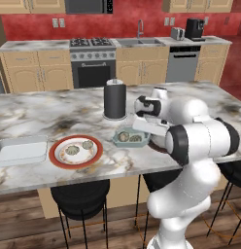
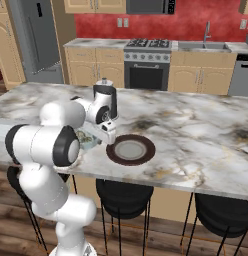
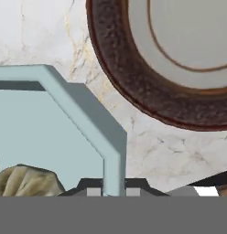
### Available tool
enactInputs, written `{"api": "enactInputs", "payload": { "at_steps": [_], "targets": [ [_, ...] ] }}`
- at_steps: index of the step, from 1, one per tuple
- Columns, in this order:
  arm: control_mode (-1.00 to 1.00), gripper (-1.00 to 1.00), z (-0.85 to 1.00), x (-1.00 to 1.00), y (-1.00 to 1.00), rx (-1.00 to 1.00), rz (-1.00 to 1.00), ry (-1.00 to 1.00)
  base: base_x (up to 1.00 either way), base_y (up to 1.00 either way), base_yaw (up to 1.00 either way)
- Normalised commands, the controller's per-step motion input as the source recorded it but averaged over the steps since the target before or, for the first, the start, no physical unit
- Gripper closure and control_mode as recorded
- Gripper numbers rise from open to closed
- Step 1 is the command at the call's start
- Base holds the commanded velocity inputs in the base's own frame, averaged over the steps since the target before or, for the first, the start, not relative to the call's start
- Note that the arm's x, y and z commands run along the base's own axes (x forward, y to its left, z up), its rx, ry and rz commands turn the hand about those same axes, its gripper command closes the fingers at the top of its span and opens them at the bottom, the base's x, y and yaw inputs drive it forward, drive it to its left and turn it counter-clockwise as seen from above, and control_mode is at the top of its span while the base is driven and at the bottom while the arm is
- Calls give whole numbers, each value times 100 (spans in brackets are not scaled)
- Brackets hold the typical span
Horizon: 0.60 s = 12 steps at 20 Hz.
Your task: Place two dumplings into each of the tupperware containers and then place the containers in the fridge.
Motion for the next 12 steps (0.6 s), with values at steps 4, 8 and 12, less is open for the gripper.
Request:
{"api": "enactInputs", "payload": {
  "at_steps": [4,8,12],
  "targets": [
    [-100,100,92,-50,-21,5,-14,-3,0,0,0],
    [-100,100,85,-72,0,13,-13,-13,0,0,0],
    [-100,100,77,-72,0,12,-17,-18,0,0,0]
  ]
}}
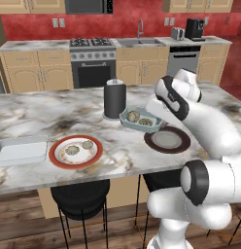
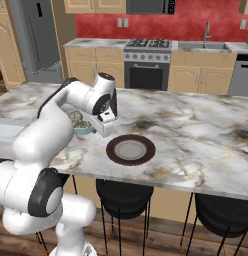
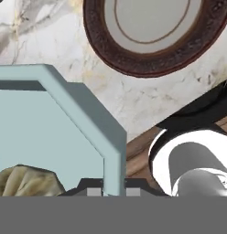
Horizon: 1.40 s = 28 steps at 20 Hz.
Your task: Place two dumplings into each of the tupperware containers and then place the containers in the fridge.
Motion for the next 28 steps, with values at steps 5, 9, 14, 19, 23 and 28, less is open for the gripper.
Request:
{"api": "enactInputs", "payload": {
  "at_steps": [5,9,14,19,23,28],
  "targets": [
    [-100,100,52,-87,0,7,-23,-12,0,0,0],
    [-100,100,57,-91,0,2,-18,-5,0,0,0],
    [-100,100,46,-69,18,0,-17,0,0,0,0],
    [-100,100,36,-88,12,0,-16,1,0,0,0],
    [-100,100,14,-82,8,0,-10,14,0,0,0],
    [-100,100,2,-44,0,2,-8,15,0,0,0]
  ]
}}
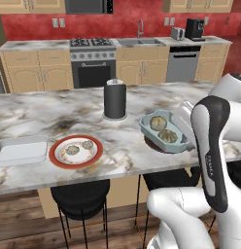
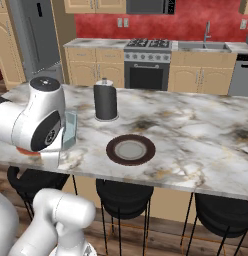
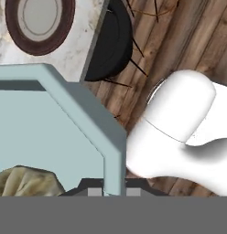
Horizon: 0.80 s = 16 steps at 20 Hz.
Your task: Place two dumplings into each of the tupperware containers and then place the containers in the fridge.
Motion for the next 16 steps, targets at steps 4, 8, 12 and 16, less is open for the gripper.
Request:
{"api": "enactInputs", "payload": {
  "at_steps": [4,8,12,16],
  "targets": [
    [-100,100,10,-24,0,6,-10,9,0,0,0],
    [-100,100,7,-19,0,6,-9,8,0,0,0],
    [-100,100,3,-2,0,2,-6,4,0,0,0],
    [-100,100,1,0,35,0,-2,0,0,0,0]
  ]
}}
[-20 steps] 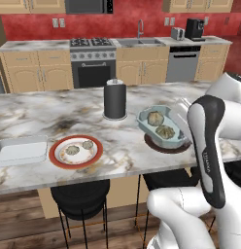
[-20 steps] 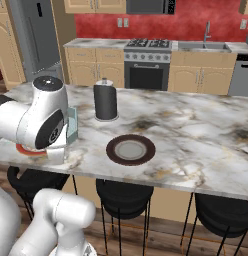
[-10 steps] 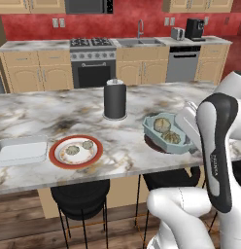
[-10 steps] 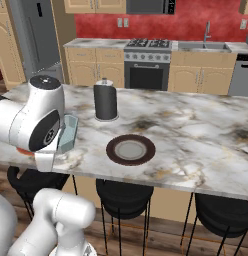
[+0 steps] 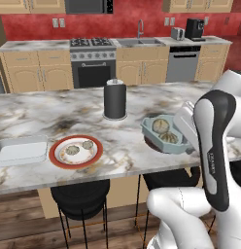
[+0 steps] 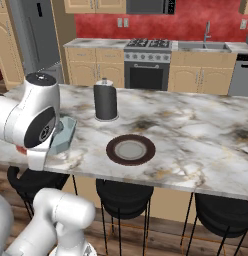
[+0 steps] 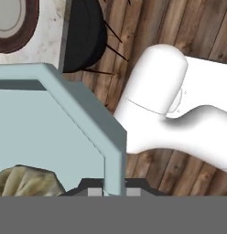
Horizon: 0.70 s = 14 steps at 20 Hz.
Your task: Place two dumplings into each of the tupperware containers and then place the containers in the fridge.
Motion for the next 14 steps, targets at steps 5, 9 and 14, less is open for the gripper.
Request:
{"api": "enactInputs", "payload": {
  "at_steps": [5,9,14],
  "targets": [
    [-100,100,1,0,34,0,0,2,0,0,0],
    [-100,100,0,0,14,0,-2,4,0,0,0],
    [-100,100,0,0,1,0,-5,1,0,0,0]
  ]
}}
